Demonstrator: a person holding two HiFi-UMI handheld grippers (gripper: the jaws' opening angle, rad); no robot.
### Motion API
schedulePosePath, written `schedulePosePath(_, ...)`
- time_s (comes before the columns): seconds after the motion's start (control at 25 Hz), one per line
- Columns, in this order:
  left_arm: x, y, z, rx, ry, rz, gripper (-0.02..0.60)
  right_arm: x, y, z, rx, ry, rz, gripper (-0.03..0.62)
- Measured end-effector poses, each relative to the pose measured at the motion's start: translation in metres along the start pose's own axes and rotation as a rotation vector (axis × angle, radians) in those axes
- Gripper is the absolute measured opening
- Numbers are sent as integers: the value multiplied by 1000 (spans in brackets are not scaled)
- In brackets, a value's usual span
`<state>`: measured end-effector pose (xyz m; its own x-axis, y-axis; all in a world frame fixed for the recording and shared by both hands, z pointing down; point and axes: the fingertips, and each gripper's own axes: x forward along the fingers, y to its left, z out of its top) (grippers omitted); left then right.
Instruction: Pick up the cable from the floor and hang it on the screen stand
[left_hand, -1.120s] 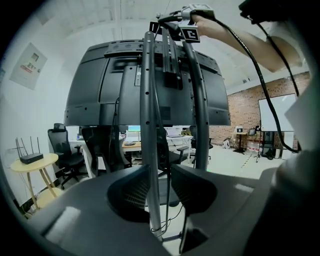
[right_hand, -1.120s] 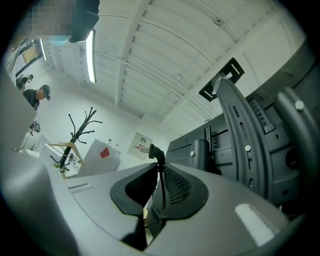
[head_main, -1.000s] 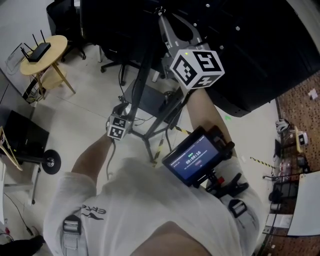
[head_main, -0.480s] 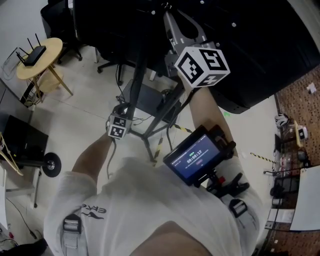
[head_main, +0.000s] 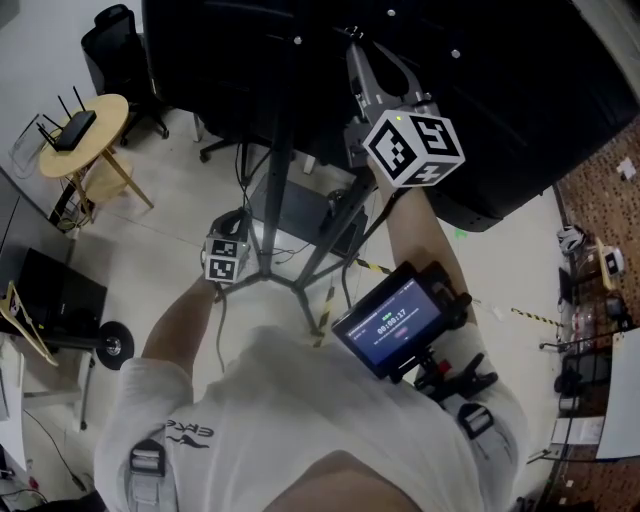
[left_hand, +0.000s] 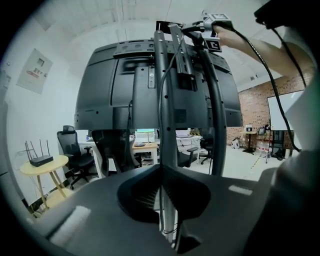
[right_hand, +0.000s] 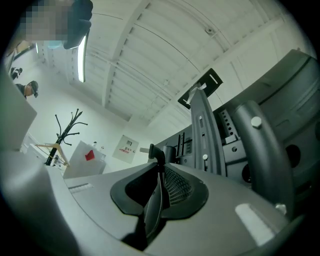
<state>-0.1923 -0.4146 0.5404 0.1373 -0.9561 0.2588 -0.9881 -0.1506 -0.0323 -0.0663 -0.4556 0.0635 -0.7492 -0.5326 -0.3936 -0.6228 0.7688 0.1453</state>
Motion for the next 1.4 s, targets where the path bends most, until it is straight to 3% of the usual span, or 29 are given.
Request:
schedulePosePath(0.28, -18, 61, 42, 27, -54, 93, 15, -15, -20, 16, 0, -36, -41, 55)
schedulePosePath(0.6, -40, 118, 136, 92, -161, 159, 14, -40, -51, 50, 15, -97, -101, 55)
schedulePosePath(1.04, -60, 147, 267, 156, -331, 171, 15, -79, -86, 91, 35, -186, -169, 55)
schedulePosePath(1.4, -68, 145, 372, 210, -448, 133, 15, -103, -109, 120, 22, -259, -237, 55)
